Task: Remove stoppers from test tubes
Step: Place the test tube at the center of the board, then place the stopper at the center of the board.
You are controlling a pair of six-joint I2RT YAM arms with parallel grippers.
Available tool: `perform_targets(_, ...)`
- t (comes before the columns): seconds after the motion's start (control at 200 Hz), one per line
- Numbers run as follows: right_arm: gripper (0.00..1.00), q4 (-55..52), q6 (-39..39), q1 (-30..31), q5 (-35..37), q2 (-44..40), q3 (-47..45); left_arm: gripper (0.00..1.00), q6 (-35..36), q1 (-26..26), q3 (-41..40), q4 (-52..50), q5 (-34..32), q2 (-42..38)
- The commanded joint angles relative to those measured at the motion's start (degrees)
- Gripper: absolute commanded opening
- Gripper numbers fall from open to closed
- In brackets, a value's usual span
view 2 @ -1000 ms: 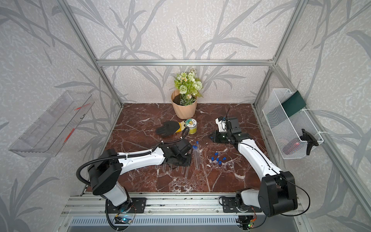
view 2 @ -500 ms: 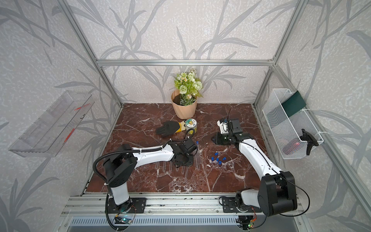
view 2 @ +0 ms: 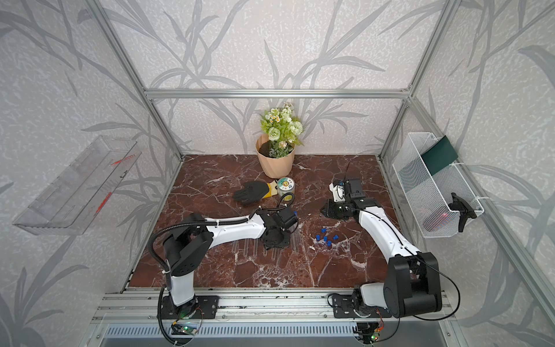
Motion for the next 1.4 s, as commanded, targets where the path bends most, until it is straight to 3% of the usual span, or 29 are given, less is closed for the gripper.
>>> perform_targets(0.0, 0.04, -1.85, -0.6, -0.28, 0.86, 0.09, -0.43, 0.1, -0.22, 0.12, 1.05, -2.54, -1.75, 0.78)
perform_targets(0.505, 0.04, -2.41, -0.15, -0.47, 1.64, -0.61, -0.52, 0.32, 1.65, 0.12, 1.93, -4.01, -1.76, -0.83)
perform_targets(0.85, 0.04, -3.83, -0.92, -0.85, 3.79, -0.11, -2.28, 0.36, 3.1, -0.04, 1.31, -4.55, -1.15, -5.23)
perform_targets(1.395, 0.05, -4.03, -5.22, -2.61, 7.69, 9.91, -2.56, 0.42, 5.59, -2.23, -0.76, -3.52, -2.0, -9.61)
